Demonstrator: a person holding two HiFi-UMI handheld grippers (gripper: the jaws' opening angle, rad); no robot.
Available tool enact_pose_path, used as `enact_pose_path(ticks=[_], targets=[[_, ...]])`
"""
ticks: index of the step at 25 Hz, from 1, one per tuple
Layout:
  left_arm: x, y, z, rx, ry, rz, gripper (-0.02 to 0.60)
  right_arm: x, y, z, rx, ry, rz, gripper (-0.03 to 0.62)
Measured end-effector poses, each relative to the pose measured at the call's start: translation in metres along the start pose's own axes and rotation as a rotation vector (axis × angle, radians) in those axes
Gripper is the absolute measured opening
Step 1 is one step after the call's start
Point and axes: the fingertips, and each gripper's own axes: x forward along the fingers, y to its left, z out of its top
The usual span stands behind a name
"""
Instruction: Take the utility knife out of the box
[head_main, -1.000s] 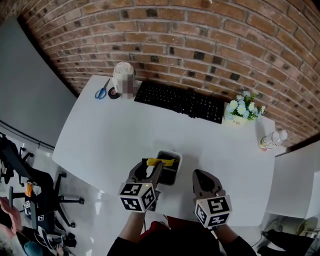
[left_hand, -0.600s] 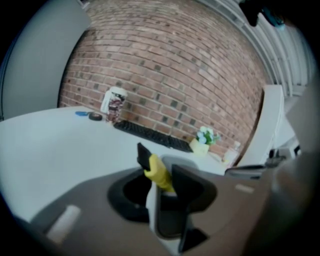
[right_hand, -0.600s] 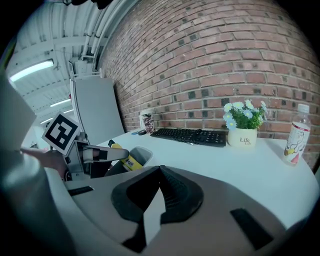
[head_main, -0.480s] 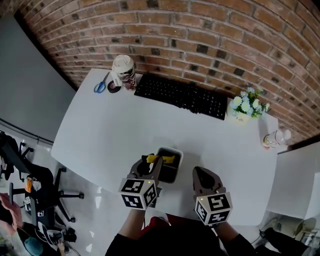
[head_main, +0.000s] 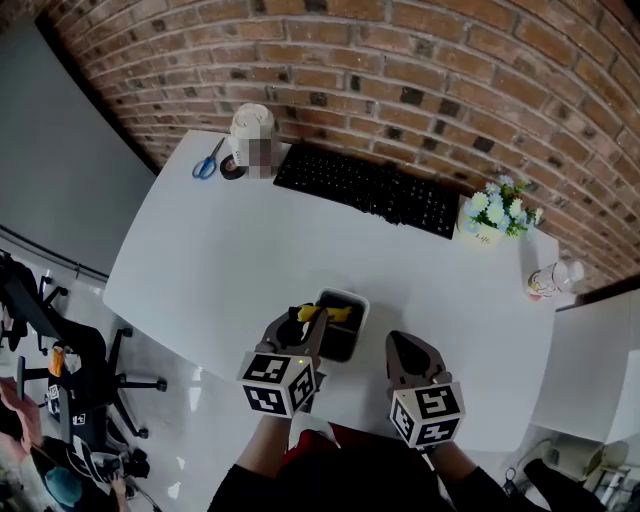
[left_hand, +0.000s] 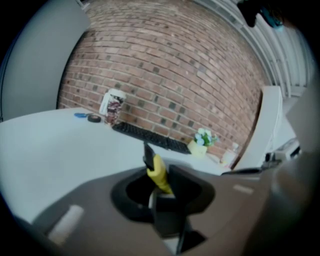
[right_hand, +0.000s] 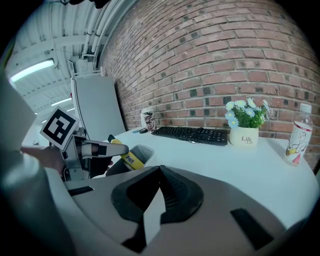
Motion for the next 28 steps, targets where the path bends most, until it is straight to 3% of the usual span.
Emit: enact_pose_path(ticks=[28], targets=[[-0.024,-0.018,0.024,0.005,-0.094,0.037,0.061,-0.011,0.008,0.011,-0.046,-0.041,0.056,0.008]])
